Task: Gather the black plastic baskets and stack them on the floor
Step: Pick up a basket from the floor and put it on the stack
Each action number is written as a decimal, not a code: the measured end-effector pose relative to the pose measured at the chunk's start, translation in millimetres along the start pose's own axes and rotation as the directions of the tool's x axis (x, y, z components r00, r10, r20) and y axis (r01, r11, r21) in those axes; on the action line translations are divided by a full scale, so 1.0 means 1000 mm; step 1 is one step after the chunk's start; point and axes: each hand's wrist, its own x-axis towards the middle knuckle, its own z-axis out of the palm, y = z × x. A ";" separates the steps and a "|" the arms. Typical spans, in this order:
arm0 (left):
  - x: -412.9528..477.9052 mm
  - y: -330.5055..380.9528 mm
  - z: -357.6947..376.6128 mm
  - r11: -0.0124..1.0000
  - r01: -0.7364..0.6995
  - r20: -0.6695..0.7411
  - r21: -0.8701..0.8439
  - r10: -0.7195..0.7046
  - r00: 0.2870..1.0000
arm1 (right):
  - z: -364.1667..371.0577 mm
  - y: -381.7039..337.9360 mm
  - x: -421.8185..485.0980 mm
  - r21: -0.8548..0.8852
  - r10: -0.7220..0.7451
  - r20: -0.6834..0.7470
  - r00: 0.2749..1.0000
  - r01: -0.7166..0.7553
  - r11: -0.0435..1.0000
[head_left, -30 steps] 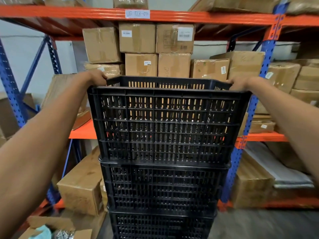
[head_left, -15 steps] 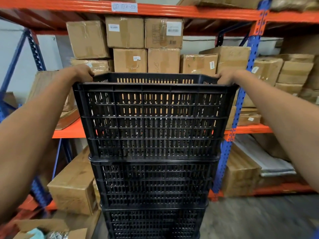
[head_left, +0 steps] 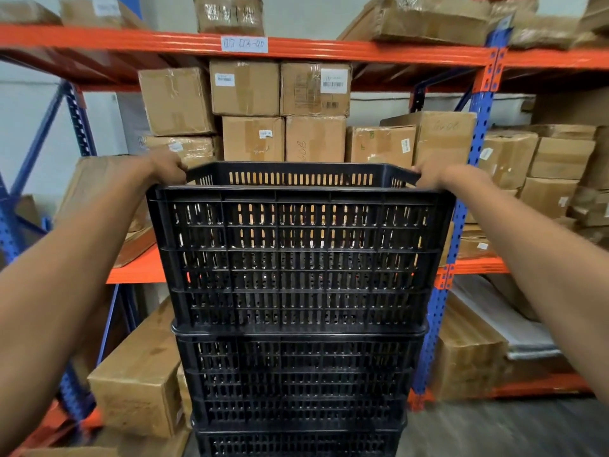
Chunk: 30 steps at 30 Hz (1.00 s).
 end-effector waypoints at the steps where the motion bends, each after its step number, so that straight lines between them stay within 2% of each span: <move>1: 0.000 0.002 -0.001 1.000 -0.001 0.002 0.000 0.001 1.000 | 0.000 0.001 0.000 0.017 0.001 -0.035 0.999 0.000 1.000; 4: -0.002 0.012 0.000 1.000 0.007 0.000 0.020 -0.007 1.000 | 0.000 0.008 0.001 0.077 -0.018 -0.195 0.981 0.034 0.996; 6: -0.004 0.018 -0.001 1.000 0.021 0.025 0.017 -0.022 0.999 | -0.001 0.011 0.002 0.072 -0.036 -0.217 0.976 0.053 0.996; 9: -0.008 0.024 -0.002 0.999 0.011 0.049 0.042 -0.013 0.999 | -0.003 0.006 0.000 0.051 -0.070 -0.096 0.993 0.075 0.996; 12: -0.020 0.026 -0.008 0.997 -0.023 0.251 0.070 0.004 0.968 | -0.004 -0.002 -0.004 0.036 -0.108 0.077 0.991 0.105 0.994; 14: -0.025 0.024 -0.015 0.998 -0.026 0.334 0.064 0.003 0.943 | -0.005 -0.003 -0.002 0.015 -0.135 0.131 0.982 0.135 0.991; 20: -0.018 0.024 -0.012 0.988 -0.108 0.307 0.110 0.070 0.949 | -0.008 0.005 0.017 0.014 -0.112 0.275 0.955 0.112 0.994; 26: 0.010 0.035 -0.006 0.991 -0.126 0.343 0.047 0.102 0.934 | -0.014 0.004 0.048 -0.054 -0.140 0.271 0.952 0.160 0.986; 30: 0.028 0.038 -0.006 0.997 -0.066 0.381 0.032 0.049 0.923 | -0.011 0.005 0.068 -0.088 -0.131 0.328 0.936 0.168 0.982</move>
